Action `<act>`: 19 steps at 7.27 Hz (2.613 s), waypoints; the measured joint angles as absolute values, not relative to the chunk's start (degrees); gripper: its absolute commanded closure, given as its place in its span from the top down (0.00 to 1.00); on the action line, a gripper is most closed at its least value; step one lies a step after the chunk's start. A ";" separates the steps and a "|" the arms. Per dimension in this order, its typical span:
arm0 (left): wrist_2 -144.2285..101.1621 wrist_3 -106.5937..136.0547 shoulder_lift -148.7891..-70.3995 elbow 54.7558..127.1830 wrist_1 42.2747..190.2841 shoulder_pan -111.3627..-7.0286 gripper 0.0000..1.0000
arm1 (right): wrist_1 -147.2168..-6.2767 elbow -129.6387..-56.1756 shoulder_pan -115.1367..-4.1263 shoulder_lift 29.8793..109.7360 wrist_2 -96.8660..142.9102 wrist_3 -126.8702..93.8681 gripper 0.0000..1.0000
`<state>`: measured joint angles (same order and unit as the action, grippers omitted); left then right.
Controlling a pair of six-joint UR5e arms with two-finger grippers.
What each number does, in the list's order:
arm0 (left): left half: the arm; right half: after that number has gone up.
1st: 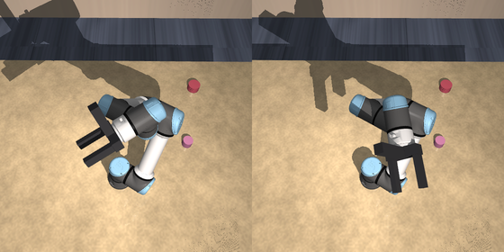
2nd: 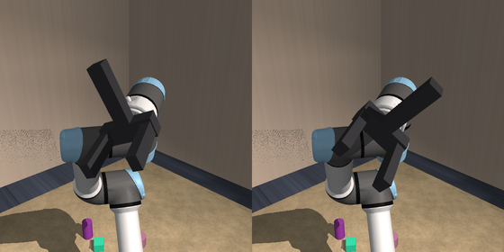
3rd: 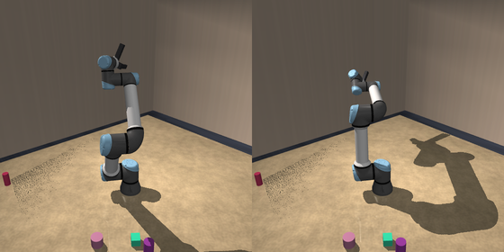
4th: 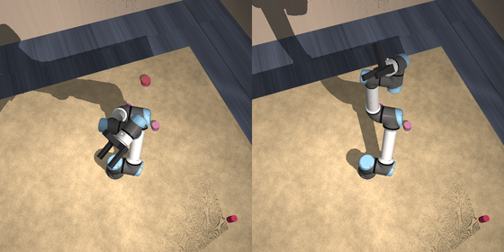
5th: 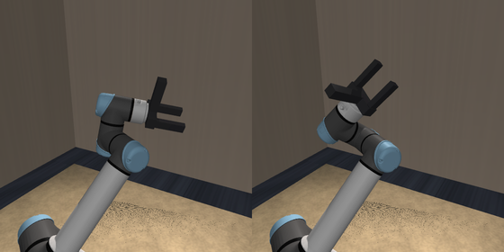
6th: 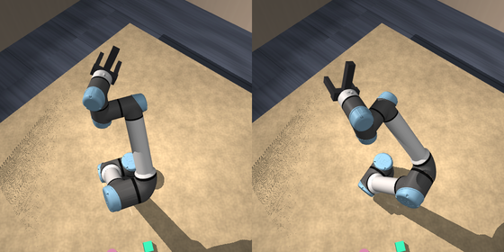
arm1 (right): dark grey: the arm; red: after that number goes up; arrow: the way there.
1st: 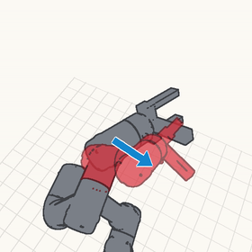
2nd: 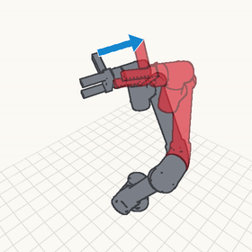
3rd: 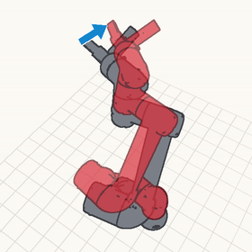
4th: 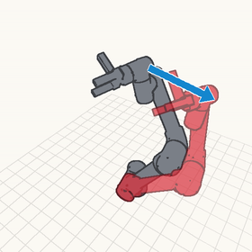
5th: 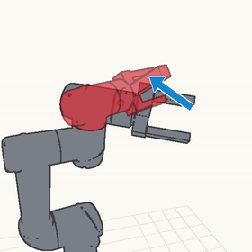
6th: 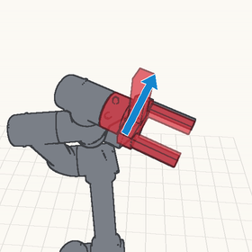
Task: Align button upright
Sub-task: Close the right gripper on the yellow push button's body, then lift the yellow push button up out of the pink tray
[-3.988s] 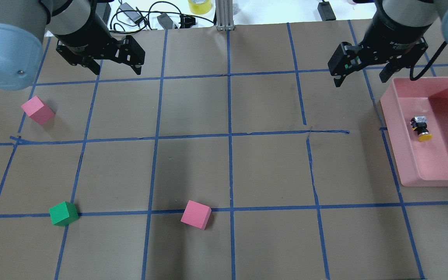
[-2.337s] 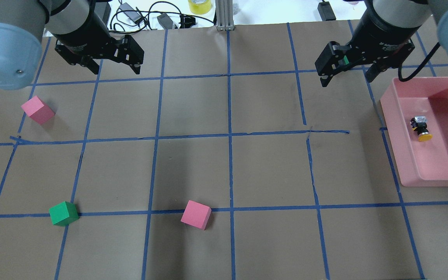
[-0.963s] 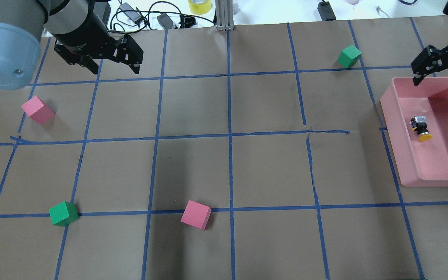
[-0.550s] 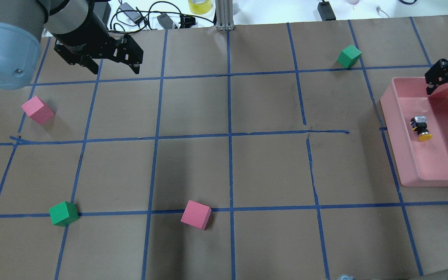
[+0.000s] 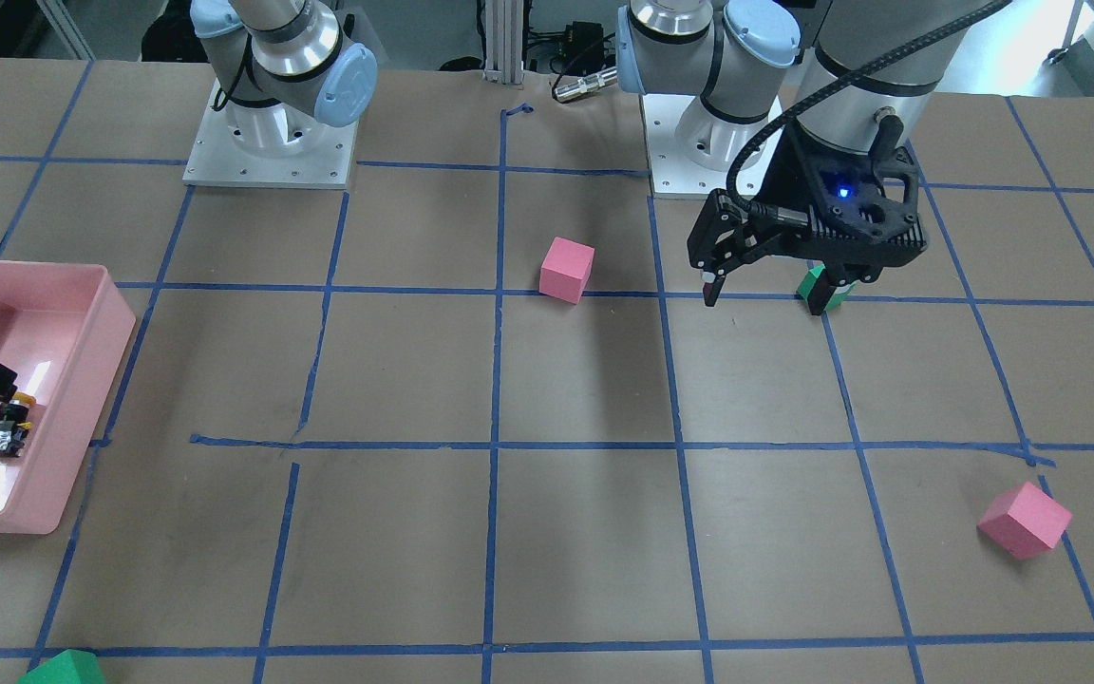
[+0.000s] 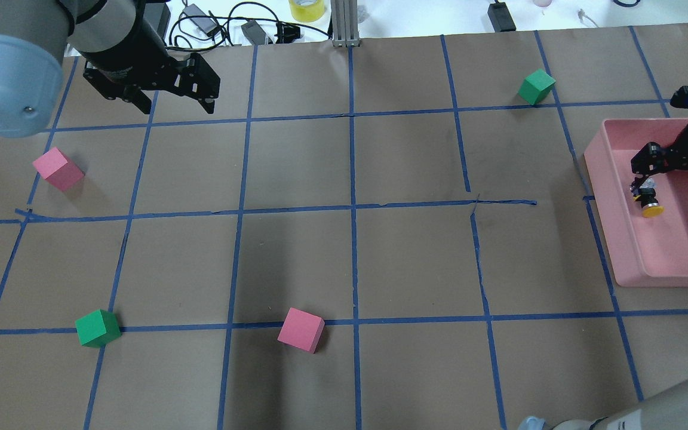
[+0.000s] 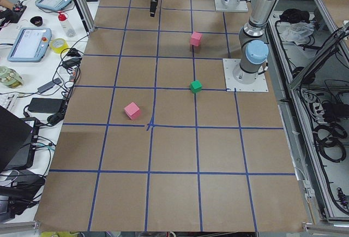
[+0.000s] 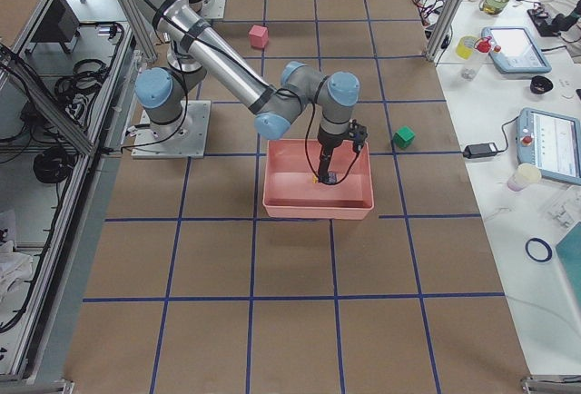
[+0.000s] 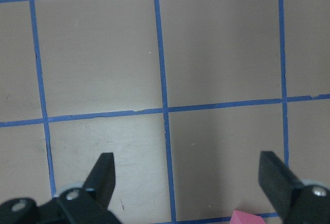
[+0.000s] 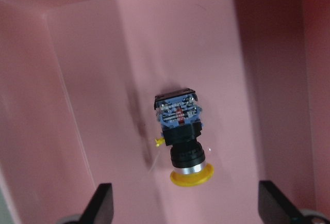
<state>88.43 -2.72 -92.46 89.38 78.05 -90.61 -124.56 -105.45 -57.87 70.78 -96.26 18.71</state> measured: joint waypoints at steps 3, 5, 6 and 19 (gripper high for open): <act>88.42 -2.80 -92.52 89.39 78.05 -90.60 1.00 | -127.39 -106.81 -56.62 68.33 -96.80 19.49 1.00; 88.43 -2.81 -92.48 89.39 78.05 -90.59 1.00 | -127.46 -106.97 -55.79 67.80 -97.21 19.80 1.00; 88.47 -2.81 -92.47 89.39 78.05 -90.59 1.00 | -127.45 -107.07 -55.43 67.50 -97.22 19.78 1.00; 88.42 -2.99 -92.46 89.40 78.05 -89.65 1.00 | -115.91 -97.79 -56.19 73.17 -91.77 18.17 0.00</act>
<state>88.42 -2.99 -92.46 89.40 78.05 -89.65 -115.91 -97.79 -56.19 73.17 -91.77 18.17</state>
